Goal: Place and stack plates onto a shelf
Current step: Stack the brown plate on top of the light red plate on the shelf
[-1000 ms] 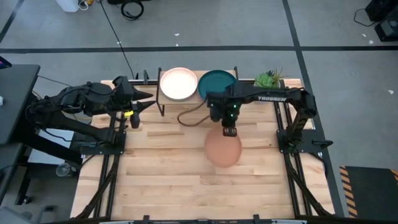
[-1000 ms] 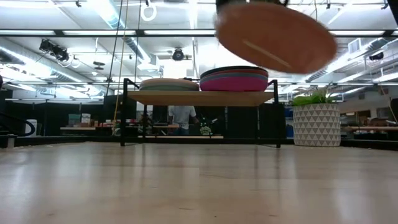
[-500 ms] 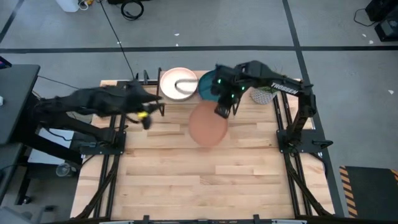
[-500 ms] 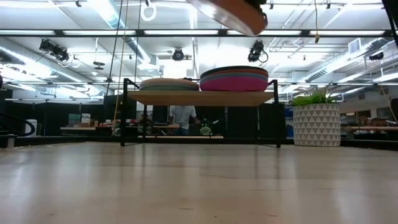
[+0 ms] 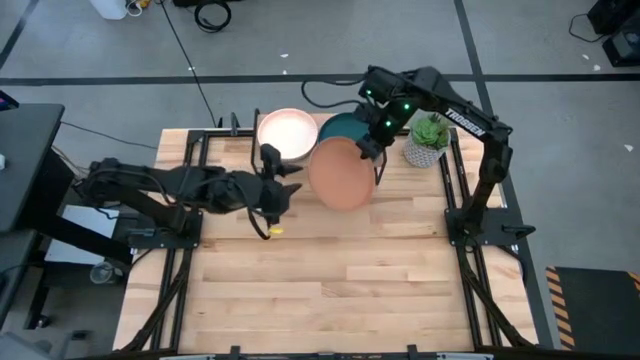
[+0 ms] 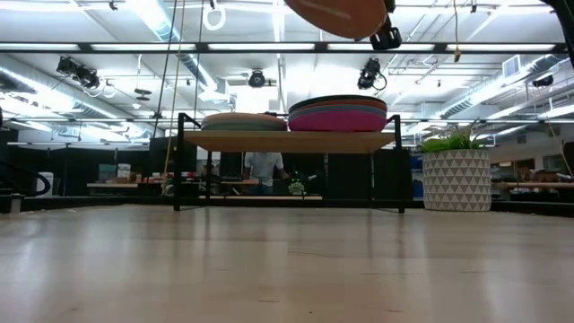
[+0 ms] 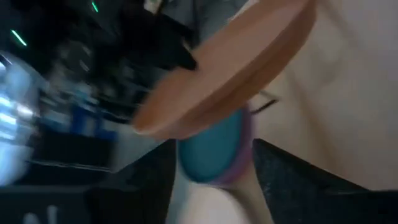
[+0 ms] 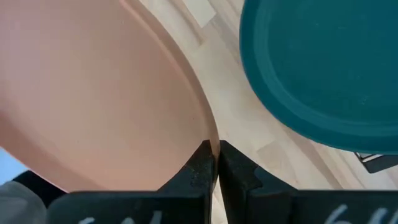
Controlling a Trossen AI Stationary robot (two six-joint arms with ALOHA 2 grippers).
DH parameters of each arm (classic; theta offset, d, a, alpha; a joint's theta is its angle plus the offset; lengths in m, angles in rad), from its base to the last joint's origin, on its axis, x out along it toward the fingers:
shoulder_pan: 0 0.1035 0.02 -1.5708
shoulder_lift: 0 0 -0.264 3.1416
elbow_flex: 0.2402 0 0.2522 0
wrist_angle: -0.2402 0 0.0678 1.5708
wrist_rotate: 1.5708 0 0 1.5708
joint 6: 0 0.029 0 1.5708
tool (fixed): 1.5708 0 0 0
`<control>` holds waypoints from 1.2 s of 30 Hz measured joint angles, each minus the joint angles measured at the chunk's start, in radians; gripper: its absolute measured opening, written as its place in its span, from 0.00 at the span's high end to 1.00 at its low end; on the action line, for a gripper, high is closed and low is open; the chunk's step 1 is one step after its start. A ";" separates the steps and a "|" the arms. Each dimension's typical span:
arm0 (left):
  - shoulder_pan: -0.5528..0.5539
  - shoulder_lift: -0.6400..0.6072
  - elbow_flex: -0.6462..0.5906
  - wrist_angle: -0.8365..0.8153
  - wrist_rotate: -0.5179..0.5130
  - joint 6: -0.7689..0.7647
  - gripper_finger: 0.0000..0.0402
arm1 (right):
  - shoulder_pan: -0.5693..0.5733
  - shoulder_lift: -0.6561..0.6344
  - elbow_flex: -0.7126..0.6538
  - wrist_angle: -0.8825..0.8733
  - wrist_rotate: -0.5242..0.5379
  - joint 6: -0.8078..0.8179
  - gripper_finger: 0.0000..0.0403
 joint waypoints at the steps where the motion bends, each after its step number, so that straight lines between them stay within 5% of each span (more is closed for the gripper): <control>1: -0.001 0.006 0.000 0.024 -0.023 0.064 0.44 | -0.006 0.001 0.000 0.000 -0.004 0.000 0.95; 9: 0.021 0.019 0.001 0.162 -0.075 0.478 0.35 | -0.015 0.001 0.000 0.000 -0.008 -0.014 0.95; 19: 0.042 0.078 0.001 0.226 0.082 0.839 0.36 | -0.013 0.002 0.000 0.000 -0.039 -0.017 0.95; 26: 0.041 0.125 0.001 0.294 0.111 1.013 0.58 | -0.012 0.002 -0.001 0.000 -0.067 -0.002 0.94; 32: 0.042 0.129 -0.001 0.264 0.132 1.014 0.81 | -0.013 0.002 -0.001 -0.007 -0.113 -0.015 0.91; 36: 0.042 0.130 -0.002 0.220 0.139 1.002 0.85 | -0.012 0.001 -0.001 -0.007 -0.148 -0.009 0.82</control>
